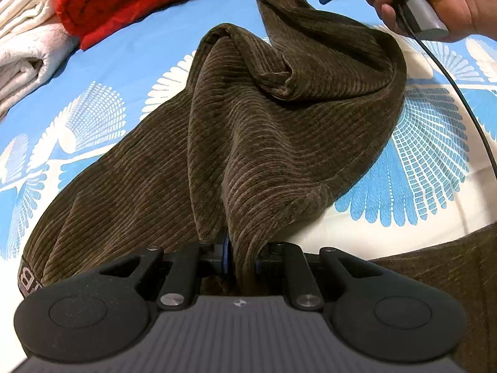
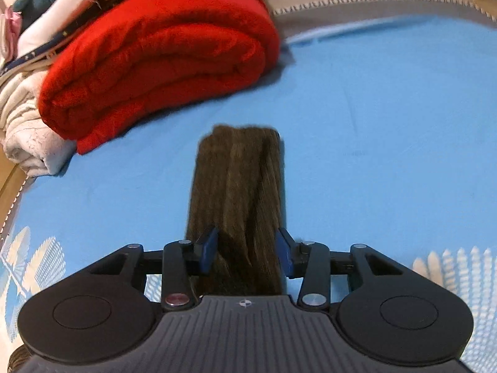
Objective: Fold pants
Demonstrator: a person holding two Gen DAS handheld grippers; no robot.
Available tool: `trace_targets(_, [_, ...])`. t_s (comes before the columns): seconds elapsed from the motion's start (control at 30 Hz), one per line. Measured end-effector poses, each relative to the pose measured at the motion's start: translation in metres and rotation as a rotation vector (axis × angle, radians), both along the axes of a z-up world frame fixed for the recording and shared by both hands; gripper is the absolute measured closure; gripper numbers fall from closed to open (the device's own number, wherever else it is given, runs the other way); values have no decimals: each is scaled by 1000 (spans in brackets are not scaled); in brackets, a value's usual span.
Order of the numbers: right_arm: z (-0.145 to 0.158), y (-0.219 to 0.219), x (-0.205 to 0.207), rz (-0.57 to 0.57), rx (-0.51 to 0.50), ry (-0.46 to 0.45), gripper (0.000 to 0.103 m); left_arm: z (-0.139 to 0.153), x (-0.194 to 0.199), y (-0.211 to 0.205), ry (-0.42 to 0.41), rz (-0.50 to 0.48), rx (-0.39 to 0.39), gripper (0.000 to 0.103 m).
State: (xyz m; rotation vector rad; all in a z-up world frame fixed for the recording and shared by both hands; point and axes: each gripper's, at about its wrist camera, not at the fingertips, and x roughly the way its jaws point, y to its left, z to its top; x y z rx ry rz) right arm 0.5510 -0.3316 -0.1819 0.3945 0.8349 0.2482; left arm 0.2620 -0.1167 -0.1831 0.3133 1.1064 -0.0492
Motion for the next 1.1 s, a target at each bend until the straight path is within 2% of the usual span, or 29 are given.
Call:
trace_targets(0.13, [3,8,13,1,9,12,59,11,-1,1,-28,34,0,82])
trace_targets(0.23, [-3,23,21,26,-35,47,59,16,-5,-7,-65,8,17,79])
trace_targets(0.27, [-5,29,26,20,-55,60,64,16,-8,-11,-83,-12,40,78])
trace_targets(0.3, [-8,31,28,10,-61,68,79,16,-10,-17,-104,-32,77,76])
trace_targets(0.37, [-10,30,30,-32,-67,77,88,18,-16,-28,-152,-80,144,68])
trace_targets(0.47, [4,16,24,-67,-44,26,91,15,-25,-39,-172,-179,175,56])
trace_targets(0.57, [35,-26,8,-183,23,-26,92,2,-24,-37,-134,-229,186,57])
trace_targets(0.6, [49,-46,-3,-234,56,-58,92,-5,-21,-34,-109,-221,195,78])
trace_targets(0.63, [61,-67,-16,-290,84,-81,93,-13,-18,-29,-81,-206,199,94])
trace_targets(0.7, [79,-119,-57,-447,154,-116,93,-16,-18,-21,-69,-208,172,95])
trace_targets(0.77, [94,-168,-117,-611,123,-177,93,-6,-22,-24,-102,-239,136,95])
trace_targets(0.83, [92,-214,-183,-783,138,-220,93,3,-29,-27,-133,-278,90,95])
trace_targets(0.9, [75,-250,-246,-949,85,-212,94,3,-34,-32,-121,-337,44,94])
trace_targets(0.93, [56,-268,-276,-1015,55,-176,94,2,-36,-34,-95,-375,11,93])
trace_targets(0.97, [33,-282,-294,-1045,41,-106,94,-1,-38,-35,-55,-408,-14,87])
trace_targets(1.0, [12,-294,-306,-1065,27,-19,94,-4,-40,-37,-18,-437,-25,79])
trace_targets(1.03, [-17,-308,-323,-1103,36,94,94,-6,-44,-39,-1,-464,-24,78])
trace_targets(1.1, [-55,-328,-345,-1134,151,220,93,-5,-50,-38,-29,-490,-8,77])
